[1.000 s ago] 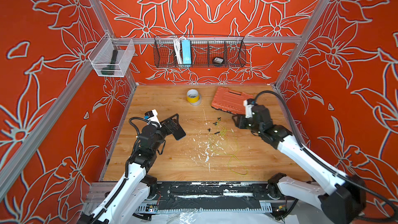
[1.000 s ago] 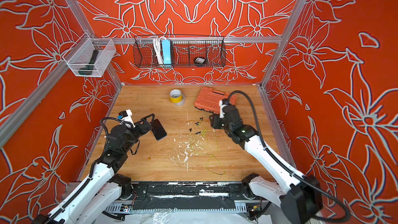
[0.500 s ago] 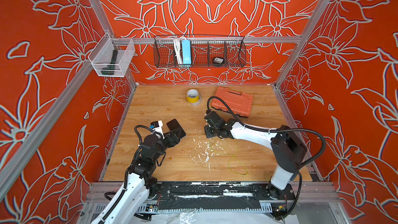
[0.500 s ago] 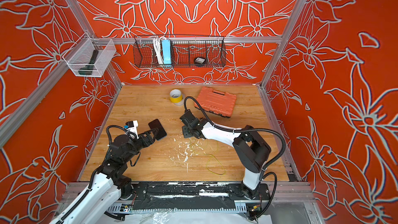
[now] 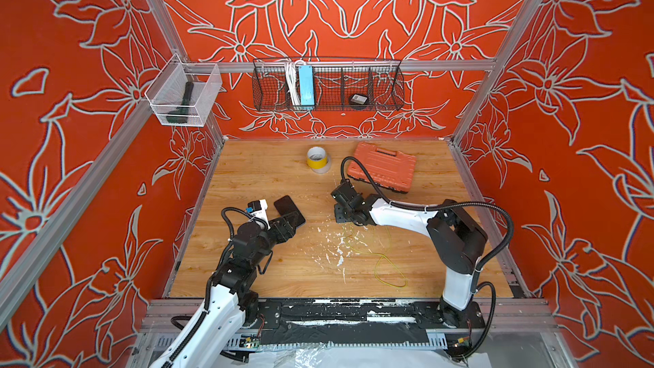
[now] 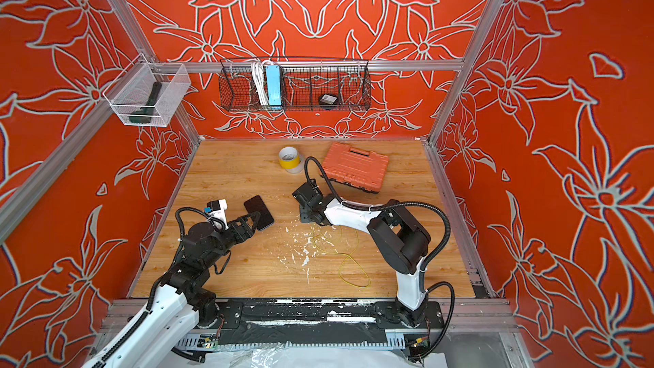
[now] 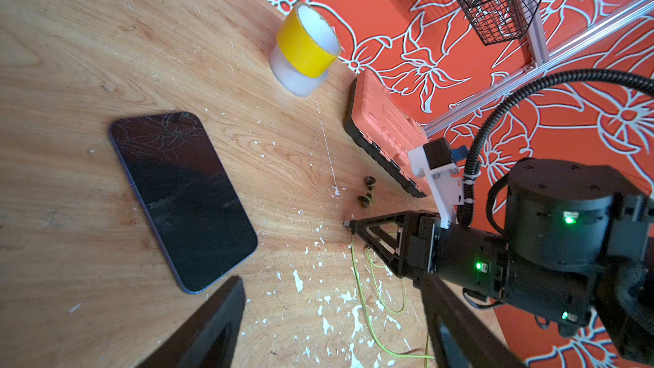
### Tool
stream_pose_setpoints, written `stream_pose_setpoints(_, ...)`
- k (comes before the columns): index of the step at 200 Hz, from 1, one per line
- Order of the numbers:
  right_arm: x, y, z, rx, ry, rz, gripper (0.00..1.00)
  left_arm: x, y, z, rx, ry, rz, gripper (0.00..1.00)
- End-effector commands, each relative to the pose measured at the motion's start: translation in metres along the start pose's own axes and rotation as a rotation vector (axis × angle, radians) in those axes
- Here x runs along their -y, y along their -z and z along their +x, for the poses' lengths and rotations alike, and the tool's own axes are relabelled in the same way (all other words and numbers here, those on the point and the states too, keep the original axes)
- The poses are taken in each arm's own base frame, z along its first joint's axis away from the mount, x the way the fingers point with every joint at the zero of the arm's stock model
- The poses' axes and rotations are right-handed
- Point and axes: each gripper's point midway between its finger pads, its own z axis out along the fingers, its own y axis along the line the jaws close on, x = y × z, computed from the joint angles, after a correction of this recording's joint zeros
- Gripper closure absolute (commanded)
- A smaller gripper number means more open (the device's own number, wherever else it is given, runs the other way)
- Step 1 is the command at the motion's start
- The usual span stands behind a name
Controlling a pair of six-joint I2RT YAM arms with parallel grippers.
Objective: Plug wired earphones into phones
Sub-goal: Pick up the wired earphone from the center of the board.
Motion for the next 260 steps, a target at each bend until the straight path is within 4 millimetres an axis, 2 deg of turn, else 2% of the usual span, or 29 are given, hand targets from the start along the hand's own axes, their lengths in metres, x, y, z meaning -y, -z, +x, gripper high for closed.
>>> stream_pose_setpoints(1, 0.005, -0.015, 0.009, -0.025, -0.058, -0.002, 0.61, 0.003, -0.001, 0.001, 0.005, 0.017, 0.024, 0.2)
stream_pose_setpoints(46, 0.018, -0.025, 0.015, -0.044, -0.123, 0.002, 0.62, 0.003, -0.002, 0.004, -0.005, 0.024, 0.029, 0.2)
stream_pose_setpoints(105, 0.012, -0.035, 0.027, -0.073, -0.156, -0.044, 0.68, 0.004, -0.001, 0.001, 0.011, 0.022, 0.033, 0.2)
stream_pose_setpoints(138, 0.016, -0.038, 0.031, -0.073, -0.159, -0.032, 0.73, 0.001, -0.003, 0.004, 0.002, 0.029, 0.033, 0.2)
stream_pose_setpoints(228, 0.013, -0.035, 0.031, -0.049, -0.21, -0.075, 0.85, 0.007, 0.0, 0.004, 0.004, 0.047, 0.067, 0.22)
stream_pose_setpoints(260, 0.01, -0.027, 0.026, -0.023, -0.228, -0.108, 0.95, 0.012, 0.0, 0.005, -0.005, 0.036, 0.087, 0.24)
